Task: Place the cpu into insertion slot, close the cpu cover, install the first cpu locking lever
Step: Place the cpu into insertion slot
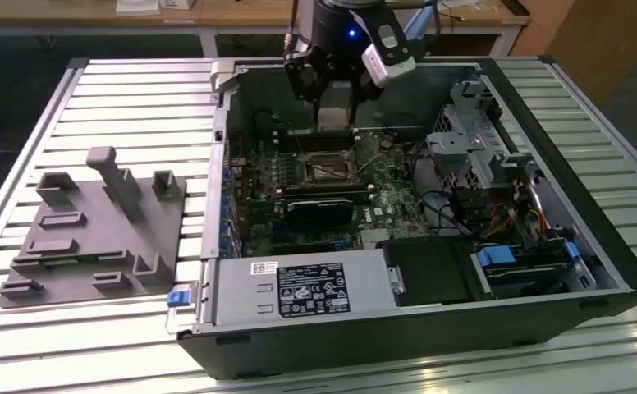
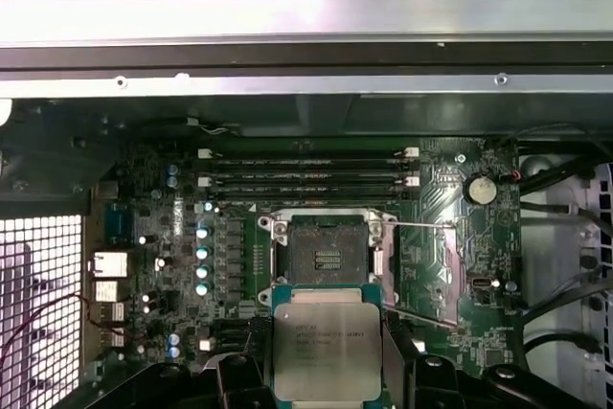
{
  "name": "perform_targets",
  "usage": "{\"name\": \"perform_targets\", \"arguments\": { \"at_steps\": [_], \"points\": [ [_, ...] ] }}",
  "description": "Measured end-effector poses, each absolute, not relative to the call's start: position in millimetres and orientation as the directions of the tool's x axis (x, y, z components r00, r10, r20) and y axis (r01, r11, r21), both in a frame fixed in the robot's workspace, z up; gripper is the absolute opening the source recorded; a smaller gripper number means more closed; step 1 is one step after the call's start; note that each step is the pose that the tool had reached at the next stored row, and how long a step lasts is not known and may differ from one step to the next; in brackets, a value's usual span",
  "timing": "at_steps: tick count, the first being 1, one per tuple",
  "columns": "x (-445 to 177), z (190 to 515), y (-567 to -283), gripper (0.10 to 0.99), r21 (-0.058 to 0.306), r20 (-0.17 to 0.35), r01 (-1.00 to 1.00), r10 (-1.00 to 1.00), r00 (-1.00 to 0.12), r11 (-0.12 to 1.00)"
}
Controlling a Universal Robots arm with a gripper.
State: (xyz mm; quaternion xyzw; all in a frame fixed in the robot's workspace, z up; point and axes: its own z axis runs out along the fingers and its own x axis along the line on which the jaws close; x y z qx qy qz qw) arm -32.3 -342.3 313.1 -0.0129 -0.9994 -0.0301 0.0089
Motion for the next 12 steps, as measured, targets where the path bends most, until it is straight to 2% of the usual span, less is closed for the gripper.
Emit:
{"name": "perform_targets", "arguments": {
  "at_steps": [12],
  "points": [
    [-29.9, 296.3, -336.9, 0.537, 0.051, 0.018, 0.026, 0.026, -1.0, 0.998]
  ]
}}
